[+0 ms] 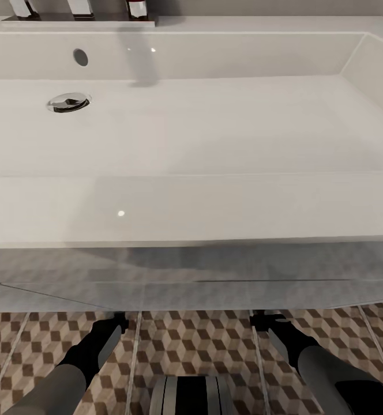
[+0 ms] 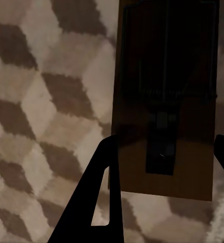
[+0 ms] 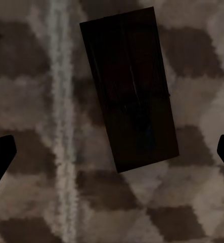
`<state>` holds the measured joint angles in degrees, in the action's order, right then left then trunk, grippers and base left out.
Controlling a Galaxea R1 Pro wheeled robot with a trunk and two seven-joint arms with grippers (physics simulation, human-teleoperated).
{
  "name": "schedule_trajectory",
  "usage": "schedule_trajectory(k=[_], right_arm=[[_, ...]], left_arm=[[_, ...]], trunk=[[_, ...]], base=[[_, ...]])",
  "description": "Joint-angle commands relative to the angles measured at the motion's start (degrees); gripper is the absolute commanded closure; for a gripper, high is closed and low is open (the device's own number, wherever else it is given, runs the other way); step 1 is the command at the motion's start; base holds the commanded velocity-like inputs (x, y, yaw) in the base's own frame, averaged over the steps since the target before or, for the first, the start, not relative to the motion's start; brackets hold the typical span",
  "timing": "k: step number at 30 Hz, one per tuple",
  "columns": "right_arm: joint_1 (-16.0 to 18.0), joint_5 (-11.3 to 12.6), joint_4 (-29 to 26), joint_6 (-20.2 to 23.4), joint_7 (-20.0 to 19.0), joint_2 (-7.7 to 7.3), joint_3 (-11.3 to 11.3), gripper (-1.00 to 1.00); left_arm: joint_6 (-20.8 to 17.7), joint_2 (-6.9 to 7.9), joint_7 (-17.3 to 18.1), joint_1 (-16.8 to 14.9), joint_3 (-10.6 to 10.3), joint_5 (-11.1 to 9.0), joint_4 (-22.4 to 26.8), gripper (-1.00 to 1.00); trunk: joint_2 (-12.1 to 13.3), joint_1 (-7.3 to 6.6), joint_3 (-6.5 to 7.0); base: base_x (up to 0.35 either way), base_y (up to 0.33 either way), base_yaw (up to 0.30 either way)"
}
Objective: Take the four mousetraps from the cabinet in the bathroom and place them on the bathroom floor. Make sure all four end up on the same floor surface, and ensure that at least two of them are either under or directly next to the same bathroom sink.
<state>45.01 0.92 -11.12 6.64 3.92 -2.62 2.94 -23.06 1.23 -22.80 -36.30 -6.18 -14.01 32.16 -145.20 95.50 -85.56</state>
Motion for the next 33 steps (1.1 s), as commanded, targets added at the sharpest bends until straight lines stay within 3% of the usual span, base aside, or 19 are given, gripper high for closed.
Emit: schedule_trajectory(k=[1, 18, 33], right_arm=[[-0.01, 0.09, -0.13, 0.39, 0.22, -0.02, 0.31, -1.0], [-0.01, 0.11, -0.13, 0.39, 0.22, -0.02, 0.32, -1.0], [-0.01, 0.11, -0.13, 0.39, 0.22, -0.02, 0.32, -1.0]], left_arm=[[-0.23, 0.09, -0.5, -0.01, -0.49, -0.59, 0.04, 1.0], [0.38, -0.11, -0.17, -0.33, -0.48, -0.45, -4.46, 1.0], [0.76, -0.25, -0.06, -0.4, -0.5, -0.37, -5.08, 1.0]], trunk=[[-0.01, -0.01, -0.03], [-0.01, -0.01, -0.03], [-0.01, -0.01, -0.03]], base=[[0.0, 0.0, 0.0], [0.0, 0.0, 0.0], [0.0, 0.0, 0.0]])
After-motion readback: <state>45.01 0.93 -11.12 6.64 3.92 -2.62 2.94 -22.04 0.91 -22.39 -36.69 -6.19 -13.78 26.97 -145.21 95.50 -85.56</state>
